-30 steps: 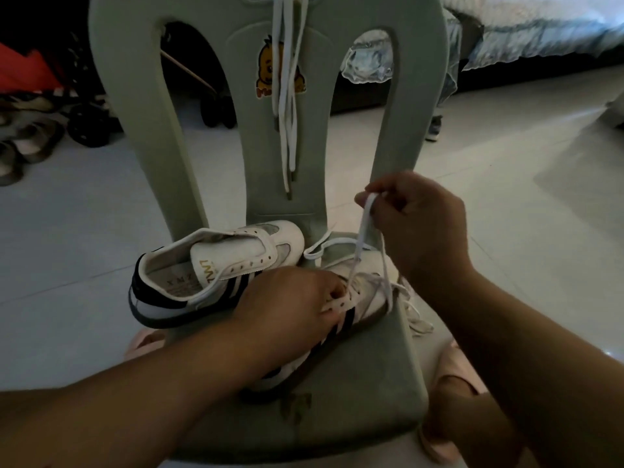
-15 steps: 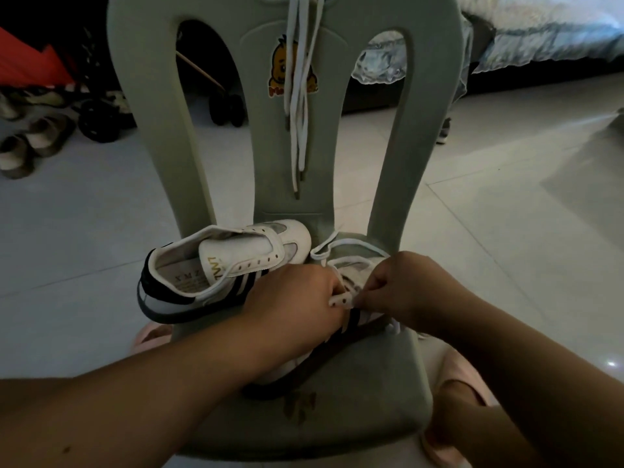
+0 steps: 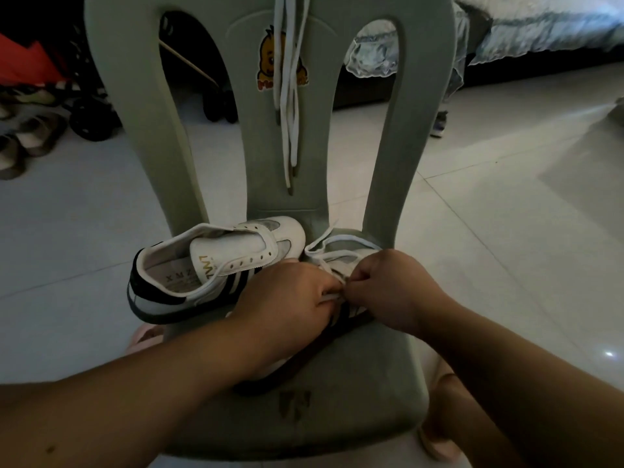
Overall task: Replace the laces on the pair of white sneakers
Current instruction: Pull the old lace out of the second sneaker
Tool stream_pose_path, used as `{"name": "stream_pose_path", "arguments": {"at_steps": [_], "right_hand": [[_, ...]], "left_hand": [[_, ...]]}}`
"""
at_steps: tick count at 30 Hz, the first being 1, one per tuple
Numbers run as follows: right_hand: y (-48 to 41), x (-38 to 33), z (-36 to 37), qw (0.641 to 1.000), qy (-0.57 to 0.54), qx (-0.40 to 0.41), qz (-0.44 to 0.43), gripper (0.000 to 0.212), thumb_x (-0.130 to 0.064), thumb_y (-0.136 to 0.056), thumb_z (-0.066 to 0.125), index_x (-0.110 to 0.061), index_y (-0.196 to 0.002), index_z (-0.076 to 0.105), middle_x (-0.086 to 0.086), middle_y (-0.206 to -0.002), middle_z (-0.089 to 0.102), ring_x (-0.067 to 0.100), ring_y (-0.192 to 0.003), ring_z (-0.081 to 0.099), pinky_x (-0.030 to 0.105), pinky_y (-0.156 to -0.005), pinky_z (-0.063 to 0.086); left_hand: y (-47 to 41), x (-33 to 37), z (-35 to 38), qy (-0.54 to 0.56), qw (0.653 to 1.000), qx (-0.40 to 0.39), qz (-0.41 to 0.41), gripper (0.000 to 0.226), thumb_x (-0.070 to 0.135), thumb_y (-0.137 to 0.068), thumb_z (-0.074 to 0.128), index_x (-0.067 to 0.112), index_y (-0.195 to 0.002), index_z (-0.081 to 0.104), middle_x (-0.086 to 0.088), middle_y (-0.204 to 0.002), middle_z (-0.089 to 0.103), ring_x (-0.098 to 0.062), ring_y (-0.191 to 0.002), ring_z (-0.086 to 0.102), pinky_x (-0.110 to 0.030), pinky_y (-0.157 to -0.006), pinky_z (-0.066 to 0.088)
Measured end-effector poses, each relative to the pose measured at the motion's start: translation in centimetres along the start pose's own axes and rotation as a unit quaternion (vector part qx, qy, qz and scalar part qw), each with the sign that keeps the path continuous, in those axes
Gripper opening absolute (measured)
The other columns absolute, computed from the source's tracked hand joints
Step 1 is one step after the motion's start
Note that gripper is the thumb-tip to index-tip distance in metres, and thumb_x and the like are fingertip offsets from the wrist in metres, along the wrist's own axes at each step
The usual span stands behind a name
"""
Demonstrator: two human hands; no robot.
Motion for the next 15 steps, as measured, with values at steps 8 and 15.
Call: {"name": "stream_pose_path", "arguments": {"at_steps": [8, 15], "right_hand": [[-0.2, 1.8, -1.6, 0.957, -0.257, -0.012, 0.132, 0.022, -0.010, -0.081, 0.062, -0.009, -0.060, 0.056, -0.003, -0.048, 0.050, 0.005, -0.037, 0.045, 0.015, -0.036, 0.034], [0.8, -0.9, -2.4, 0.979, 0.083, -0.021, -0.184, 0.036, -0.028, -0.082, 0.070, -0.045, -0.110, 0.057, -0.023, -0.090, 0.051, -0.004, -0.077, 0.048, 0.007, -0.059, 0.034]], "left_hand": [[0.8, 0.7, 0.0, -0.069, 0.997, 0.008, 0.040, 0.026, 0.039, -0.096, 0.044, 0.037, -0.113, 0.063, 0.011, -0.099, 0.064, -0.007, -0.087, 0.049, -0.024, -0.067, 0.034], [0.7, -0.1, -0.8, 0.017, 0.999, 0.042, 0.014, 0.024, 0.033, -0.091, 0.056, 0.034, -0.112, 0.067, 0.011, -0.098, 0.065, -0.004, -0.085, 0.050, -0.018, -0.070, 0.039]]}}
Point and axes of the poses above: each hand's wrist, its own y-axis away from the middle knuckle, its own z-axis out of the palm, x = y × z, the point moved 6 cm from there along -y, towards the middle knuckle
